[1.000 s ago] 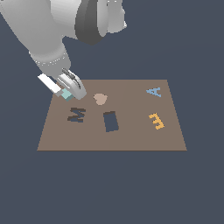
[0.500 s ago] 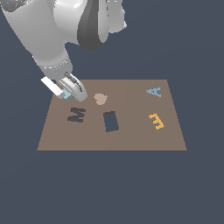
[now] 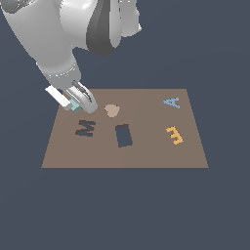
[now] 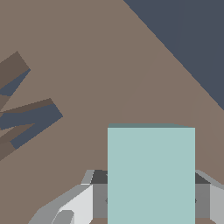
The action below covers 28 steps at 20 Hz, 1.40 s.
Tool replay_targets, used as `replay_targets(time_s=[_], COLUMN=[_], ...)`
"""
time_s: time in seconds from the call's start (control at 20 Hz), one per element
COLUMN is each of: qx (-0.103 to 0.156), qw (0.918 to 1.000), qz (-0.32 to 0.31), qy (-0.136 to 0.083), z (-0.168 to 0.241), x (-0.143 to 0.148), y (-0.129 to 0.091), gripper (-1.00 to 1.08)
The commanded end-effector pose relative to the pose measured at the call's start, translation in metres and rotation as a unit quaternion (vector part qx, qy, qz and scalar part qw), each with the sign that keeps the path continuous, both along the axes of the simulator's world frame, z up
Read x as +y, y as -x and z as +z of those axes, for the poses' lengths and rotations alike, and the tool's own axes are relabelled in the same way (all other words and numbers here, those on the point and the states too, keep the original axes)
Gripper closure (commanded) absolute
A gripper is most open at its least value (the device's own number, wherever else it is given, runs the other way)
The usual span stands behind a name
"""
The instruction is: Insert a designated object into the corresponding slot on a board.
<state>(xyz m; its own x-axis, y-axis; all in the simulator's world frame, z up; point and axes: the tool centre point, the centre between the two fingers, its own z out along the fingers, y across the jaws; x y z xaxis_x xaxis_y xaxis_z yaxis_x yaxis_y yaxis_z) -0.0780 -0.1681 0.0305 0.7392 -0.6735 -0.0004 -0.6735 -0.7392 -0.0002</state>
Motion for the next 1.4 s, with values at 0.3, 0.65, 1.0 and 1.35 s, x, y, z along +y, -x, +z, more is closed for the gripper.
replay_targets(time_s=[0.3,0.65,1.0,1.35], qx=[0.000,0.000,0.000,0.000], qw=[0.9990,0.9890,0.9572,0.9178], qz=[0.045,0.148,0.289,0.397], qy=[0.000,0.001,0.001,0.001], z=[0.001,0.004,0.007,0.009], x=[0.009,0.037,0.088,0.136], y=[-0.018,-0.056,-0.098,-0.119], gripper=[1.08,1.08,1.08,1.08])
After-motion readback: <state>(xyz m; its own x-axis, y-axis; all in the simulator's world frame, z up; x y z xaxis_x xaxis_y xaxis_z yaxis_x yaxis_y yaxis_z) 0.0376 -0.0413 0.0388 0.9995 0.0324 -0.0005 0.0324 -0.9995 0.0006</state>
